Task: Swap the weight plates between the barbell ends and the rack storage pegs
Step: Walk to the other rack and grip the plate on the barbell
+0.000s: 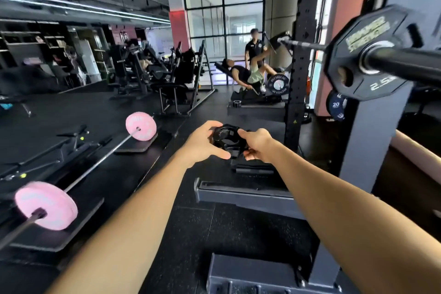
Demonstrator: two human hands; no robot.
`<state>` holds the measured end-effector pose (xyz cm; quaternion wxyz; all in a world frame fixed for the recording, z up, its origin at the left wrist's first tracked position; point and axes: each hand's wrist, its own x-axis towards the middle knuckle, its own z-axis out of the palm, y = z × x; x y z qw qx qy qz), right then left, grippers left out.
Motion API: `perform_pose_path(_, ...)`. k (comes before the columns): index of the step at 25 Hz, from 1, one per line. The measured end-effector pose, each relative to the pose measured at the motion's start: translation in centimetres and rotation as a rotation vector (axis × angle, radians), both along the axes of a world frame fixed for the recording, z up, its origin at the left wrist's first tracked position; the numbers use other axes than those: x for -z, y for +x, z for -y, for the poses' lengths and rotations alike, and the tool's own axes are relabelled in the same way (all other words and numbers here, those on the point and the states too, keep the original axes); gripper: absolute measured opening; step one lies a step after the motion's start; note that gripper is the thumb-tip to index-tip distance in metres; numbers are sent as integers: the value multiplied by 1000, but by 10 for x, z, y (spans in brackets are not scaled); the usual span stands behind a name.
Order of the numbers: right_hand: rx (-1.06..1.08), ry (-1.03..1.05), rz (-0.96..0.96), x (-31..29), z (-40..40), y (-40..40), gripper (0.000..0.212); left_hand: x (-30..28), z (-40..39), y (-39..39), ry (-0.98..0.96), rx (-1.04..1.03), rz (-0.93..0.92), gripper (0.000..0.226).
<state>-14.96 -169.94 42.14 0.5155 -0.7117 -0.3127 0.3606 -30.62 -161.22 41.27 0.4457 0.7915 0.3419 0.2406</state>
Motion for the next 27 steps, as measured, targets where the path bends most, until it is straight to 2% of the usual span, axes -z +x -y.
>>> perform_pose_path(2,-27,-55,32,24,-29,15,31,28,-25,15,15,-16,-50,94)
perform_pose_path(5,-74,-162,69,73,-77,41,28,82,-68,40,-69,-64,-121,118)
perform_pose_path(10,-107,-322,39,152,-139,70,29,158,-119,68,-37,-113,-294,98)
perform_pose_path(15,-120,-430,65,218,-175,91,28,231,-158,93,-33,-126,-398,99)
perform_pose_path(21,-131,-473,69,283,-207,107,25,306,-191,113,-147,-113,-375,94)
perform_pose_path(27,-143,-496,69,321,-225,117,24,345,-206,120,-250,-119,-342,92)
